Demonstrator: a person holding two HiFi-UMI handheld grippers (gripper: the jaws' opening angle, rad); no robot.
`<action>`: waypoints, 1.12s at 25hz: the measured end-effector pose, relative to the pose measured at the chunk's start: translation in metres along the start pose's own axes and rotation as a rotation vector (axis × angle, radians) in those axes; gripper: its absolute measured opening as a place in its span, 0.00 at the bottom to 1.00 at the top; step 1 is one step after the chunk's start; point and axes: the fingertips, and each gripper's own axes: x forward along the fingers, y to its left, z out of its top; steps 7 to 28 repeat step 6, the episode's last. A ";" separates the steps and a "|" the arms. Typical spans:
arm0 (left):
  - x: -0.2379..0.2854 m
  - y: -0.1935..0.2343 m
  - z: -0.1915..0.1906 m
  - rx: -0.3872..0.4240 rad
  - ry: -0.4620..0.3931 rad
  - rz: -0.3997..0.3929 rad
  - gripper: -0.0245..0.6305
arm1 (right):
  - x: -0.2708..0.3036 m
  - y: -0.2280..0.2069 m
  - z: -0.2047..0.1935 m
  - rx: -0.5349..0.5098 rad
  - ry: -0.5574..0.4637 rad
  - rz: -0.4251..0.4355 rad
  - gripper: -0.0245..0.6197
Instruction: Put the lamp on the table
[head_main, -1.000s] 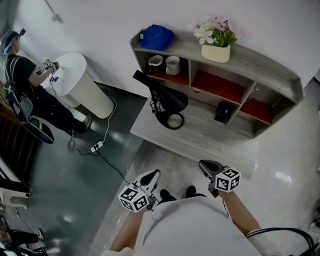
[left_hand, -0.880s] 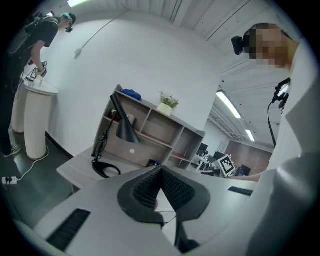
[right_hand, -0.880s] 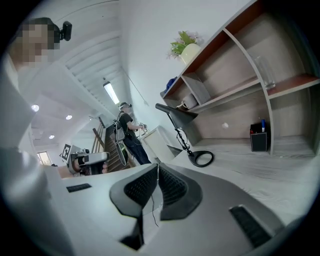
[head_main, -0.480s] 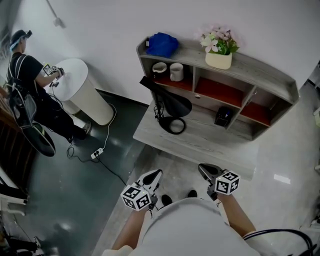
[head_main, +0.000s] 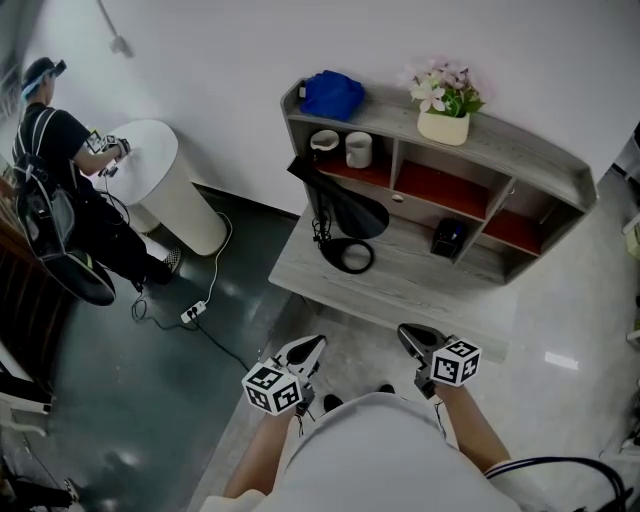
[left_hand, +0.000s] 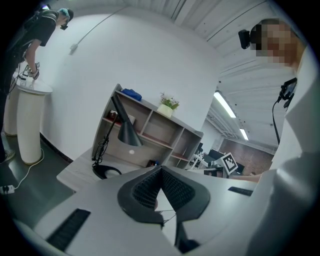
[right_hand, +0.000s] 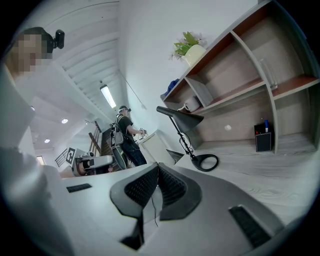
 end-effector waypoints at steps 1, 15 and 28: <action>-0.001 0.001 0.000 -0.003 0.002 -0.001 0.05 | 0.001 0.001 0.001 0.001 -0.002 -0.001 0.07; -0.009 0.007 -0.003 -0.014 0.015 -0.001 0.05 | 0.004 0.006 -0.001 0.017 -0.010 -0.006 0.07; -0.009 0.007 -0.003 -0.014 0.015 -0.001 0.05 | 0.004 0.006 -0.001 0.017 -0.010 -0.006 0.07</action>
